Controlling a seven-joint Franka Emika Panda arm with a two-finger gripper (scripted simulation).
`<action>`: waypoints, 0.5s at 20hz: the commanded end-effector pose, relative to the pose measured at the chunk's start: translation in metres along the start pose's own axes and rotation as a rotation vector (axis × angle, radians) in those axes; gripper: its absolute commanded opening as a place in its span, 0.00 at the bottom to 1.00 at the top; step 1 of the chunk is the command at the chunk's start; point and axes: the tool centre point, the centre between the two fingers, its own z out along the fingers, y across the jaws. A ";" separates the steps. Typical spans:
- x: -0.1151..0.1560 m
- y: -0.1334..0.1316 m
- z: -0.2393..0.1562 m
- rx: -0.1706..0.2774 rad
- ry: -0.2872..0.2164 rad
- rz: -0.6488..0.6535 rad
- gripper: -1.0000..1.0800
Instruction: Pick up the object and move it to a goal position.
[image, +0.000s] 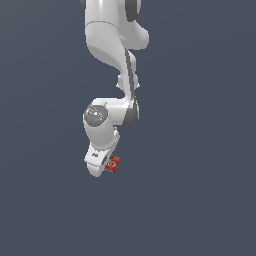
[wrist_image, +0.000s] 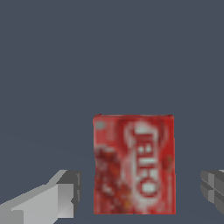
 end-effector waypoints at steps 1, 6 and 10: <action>0.000 -0.001 0.010 0.001 0.000 -0.001 0.96; 0.000 -0.002 0.035 0.001 0.000 -0.004 0.96; 0.000 -0.001 0.043 0.001 0.000 -0.004 0.96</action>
